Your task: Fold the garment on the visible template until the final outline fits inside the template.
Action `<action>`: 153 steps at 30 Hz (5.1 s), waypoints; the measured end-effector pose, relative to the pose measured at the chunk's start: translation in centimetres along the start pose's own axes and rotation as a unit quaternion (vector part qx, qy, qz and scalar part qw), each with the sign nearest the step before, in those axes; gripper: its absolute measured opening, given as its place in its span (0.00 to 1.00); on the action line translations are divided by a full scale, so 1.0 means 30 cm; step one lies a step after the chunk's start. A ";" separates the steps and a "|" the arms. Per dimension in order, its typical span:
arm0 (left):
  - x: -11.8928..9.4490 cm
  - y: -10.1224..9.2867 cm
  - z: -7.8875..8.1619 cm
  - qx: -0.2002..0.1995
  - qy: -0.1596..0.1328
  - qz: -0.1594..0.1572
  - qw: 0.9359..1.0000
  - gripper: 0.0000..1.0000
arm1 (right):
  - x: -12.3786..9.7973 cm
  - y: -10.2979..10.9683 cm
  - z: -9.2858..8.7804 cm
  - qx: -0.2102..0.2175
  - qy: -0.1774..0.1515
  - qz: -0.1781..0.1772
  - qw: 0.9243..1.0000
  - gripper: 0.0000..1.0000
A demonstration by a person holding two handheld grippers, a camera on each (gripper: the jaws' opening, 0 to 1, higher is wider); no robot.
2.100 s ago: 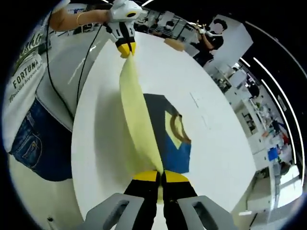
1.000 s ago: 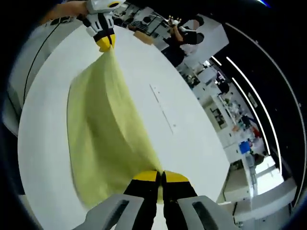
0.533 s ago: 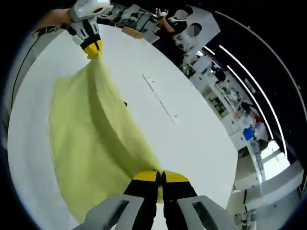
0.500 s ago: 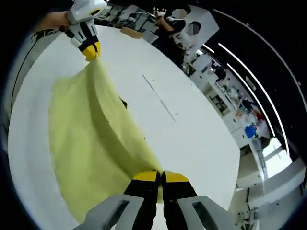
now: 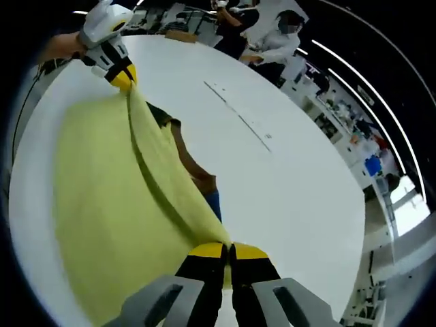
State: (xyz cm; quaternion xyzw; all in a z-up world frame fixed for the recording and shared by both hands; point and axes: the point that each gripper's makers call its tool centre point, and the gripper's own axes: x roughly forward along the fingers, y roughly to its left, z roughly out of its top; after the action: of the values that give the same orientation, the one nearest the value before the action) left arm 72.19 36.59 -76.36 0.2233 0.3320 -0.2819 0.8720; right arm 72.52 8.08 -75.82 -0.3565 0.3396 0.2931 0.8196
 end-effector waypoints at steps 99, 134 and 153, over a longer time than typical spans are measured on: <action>-0.271 -0.099 -0.105 -0.161 -0.130 -0.064 0.976 0.61 | -0.261 0.178 -0.122 0.373 -0.090 0.120 0.916 0.64; -0.280 -0.277 -0.270 -0.194 -0.097 -0.112 0.970 0.12 | -0.295 0.364 -0.269 0.344 -0.081 0.138 0.925 0.02; -0.290 -0.260 -0.282 -0.187 -0.091 -0.089 0.974 0.00 | -0.299 0.360 -0.306 0.243 -0.047 0.125 0.961 0.00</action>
State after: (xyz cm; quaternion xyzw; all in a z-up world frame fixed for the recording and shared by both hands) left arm 57.96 38.69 -77.56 -0.0011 0.3163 -0.3105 0.8964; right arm 56.17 4.95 -77.85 -0.0873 0.4031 0.3180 0.8537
